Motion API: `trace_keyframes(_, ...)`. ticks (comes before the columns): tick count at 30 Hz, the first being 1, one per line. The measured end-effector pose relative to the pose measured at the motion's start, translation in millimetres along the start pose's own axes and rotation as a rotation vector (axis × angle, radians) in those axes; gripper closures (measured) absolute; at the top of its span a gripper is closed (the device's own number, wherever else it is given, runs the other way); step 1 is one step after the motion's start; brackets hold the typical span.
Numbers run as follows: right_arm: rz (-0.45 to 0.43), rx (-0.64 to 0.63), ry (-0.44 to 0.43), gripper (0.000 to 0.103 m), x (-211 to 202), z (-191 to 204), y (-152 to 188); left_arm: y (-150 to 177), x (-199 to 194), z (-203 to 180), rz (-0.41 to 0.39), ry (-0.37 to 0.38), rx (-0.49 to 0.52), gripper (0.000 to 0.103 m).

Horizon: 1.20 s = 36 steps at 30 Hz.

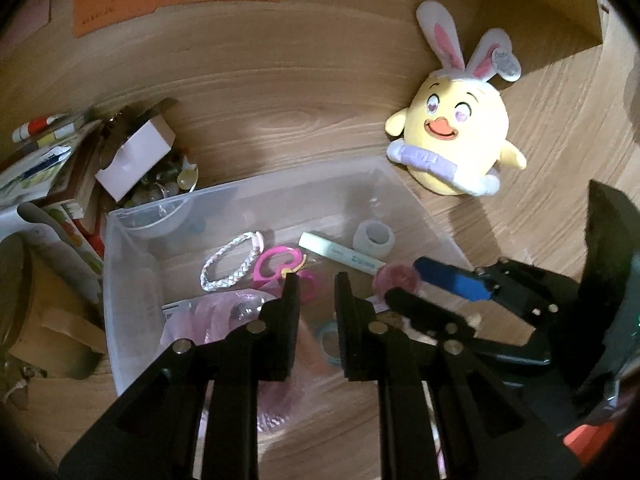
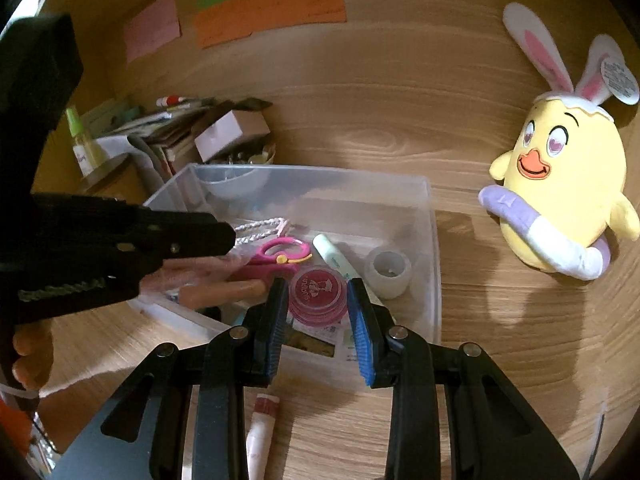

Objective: Organize objects
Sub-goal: 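Release the peach stick and lip balm jar into the clear box with both tools, then grasp the pink-capped tube with the left tool while the right tool grasps the toothbrush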

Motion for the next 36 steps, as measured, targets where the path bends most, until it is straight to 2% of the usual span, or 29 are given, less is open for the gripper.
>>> trace_keyframes(5, -0.005, -0.012, -0.016, 0.075, -11, 2, 1, 2, -21, -5, -0.045, -0.008, 0.013, 0.083)
trace_keyframes(9, -0.019, -0.009, -0.026, 0.074, -28, -1, 4, 11, -39, -12, -0.079, -0.021, 0.038, 0.074)
trace_keyframes(16, -0.037, 0.007, 0.054, 0.074, -62, -17, 30, 40, -55, -39, -0.091, -0.01, 0.077, 0.073)
trace_keyframes(21, 0.005, 0.055, 0.097, 0.074, -72, -34, 59, 63, -28, -56, -0.016, 0.046, 0.06, 0.073)
trace_keyframes(24, 0.046, 0.074, 0.1, 0.074, -73, -38, 80, 78, 3, -62, 0.079, 0.071, 0.06, 0.073)
trace_keyframes(28, 0.083, 0.082, 0.09, 0.074, -73, -38, 99, 94, 40, -65, 0.192, 0.062, 0.057, 0.073)
trace_keyframes(30, 0.101, 0.085, 0.071, 0.071, -73, -35, 107, 96, 47, -64, 0.202, 0.047, 0.054, 0.073)
trace_keyframes(33, 0.12, 0.094, 0.04, 0.06, -73, -30, 116, 97, 49, -62, 0.183, 0.016, 0.062, 0.073)
trace_keyframes(35, 0.134, 0.099, 0.018, 0.057, -70, -24, 121, 98, 49, -60, 0.17, 0.005, 0.069, 0.076)
trace_keyframes(36, 0.142, 0.1, 0.012, 0.057, -68, -21, 123, 98, 48, -59, 0.165, -0.002, 0.074, 0.082)
Point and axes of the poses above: each gripper's, at about its wrist camera, not at the fingertips, and x roughly the way its jaws point, z to its left, y to its underside, the point moved 4 cm from there along x, roughly the way its jaws point, and after that the axes turned 9 degrees about y, right-handed, at the moved point
